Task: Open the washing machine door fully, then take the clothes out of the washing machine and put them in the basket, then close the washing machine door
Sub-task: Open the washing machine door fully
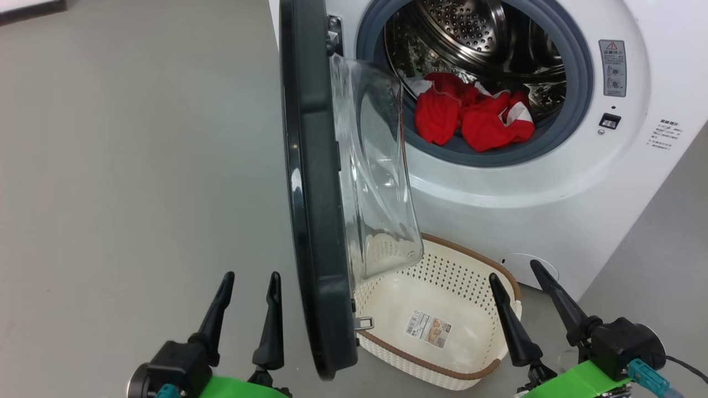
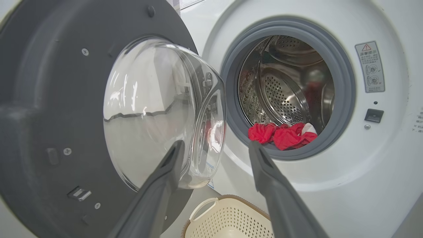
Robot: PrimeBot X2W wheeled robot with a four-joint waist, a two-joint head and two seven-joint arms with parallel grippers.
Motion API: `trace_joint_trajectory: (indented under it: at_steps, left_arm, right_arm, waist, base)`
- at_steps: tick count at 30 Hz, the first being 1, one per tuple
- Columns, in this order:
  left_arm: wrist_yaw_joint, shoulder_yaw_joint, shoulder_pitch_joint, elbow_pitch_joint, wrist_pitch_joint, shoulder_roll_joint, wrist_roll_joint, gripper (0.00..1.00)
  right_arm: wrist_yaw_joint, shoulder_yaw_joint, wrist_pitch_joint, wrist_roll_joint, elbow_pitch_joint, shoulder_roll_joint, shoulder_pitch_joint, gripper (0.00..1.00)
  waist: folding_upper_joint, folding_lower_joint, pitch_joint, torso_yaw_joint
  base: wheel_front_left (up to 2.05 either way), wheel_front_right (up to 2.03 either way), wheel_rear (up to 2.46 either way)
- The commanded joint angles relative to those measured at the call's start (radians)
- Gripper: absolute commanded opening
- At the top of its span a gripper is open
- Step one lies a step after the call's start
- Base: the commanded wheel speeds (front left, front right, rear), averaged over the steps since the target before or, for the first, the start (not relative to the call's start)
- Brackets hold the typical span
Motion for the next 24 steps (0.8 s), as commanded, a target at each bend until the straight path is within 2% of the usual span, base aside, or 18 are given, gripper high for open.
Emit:
trace_joint_trajectory:
  at_steps: [1,12,13,14,15,24]
  left_arm:
    - [0.002,0.034,-0.015,-0.026,-0.014,0.011,0.013,1.00]
    - [0.006,0.033,-0.014,-0.007,-0.017,0.011,0.015,0.98]
    - [0.007,0.033,-0.015,-0.006,-0.017,0.012,0.015,0.36]
    - [0.007,0.032,-0.016,-0.007,-0.017,0.012,0.016,0.14]
    - [0.008,0.032,-0.017,-0.008,-0.017,0.012,0.017,0.00]
    - [0.019,0.031,-0.048,-0.075,-0.019,0.020,0.064,0.00]
  right_arm:
    - [0.007,0.020,-0.012,-0.001,-0.033,0.001,-0.008,1.00]
    - [0.007,0.020,-0.021,0.025,-0.023,0.001,-0.002,1.00]
    - [0.007,0.020,-0.021,0.027,-0.022,0.001,-0.002,1.00]
    - [0.007,0.020,-0.021,0.031,-0.020,0.001,-0.002,1.00]
    - [0.007,0.020,-0.022,0.035,-0.018,0.001,-0.001,1.00]
    - [0.007,0.019,-0.024,0.047,-0.006,0.001,0.004,1.00]
  waist:
    - [0.0000,0.0000,-0.003,-0.002]
    - [0.0000,0.0000,-0.017,0.001]
    - [0.0000,0.0000,-0.017,0.002]
    - [0.0000,0.0000,-0.018,0.003]
    - [0.0000,0.0000,-0.019,0.004]
    - [0.0000,0.0000,-0.028,0.005]
  base:
    - [0.00,0.00,0.00]
    - [0.00,0.00,0.00]
    - [0.00,0.00,0.00]
    - [0.00,0.00,0.00]
    - [0.00,0.00,0.00]
    - [0.00,0.00,0.00]
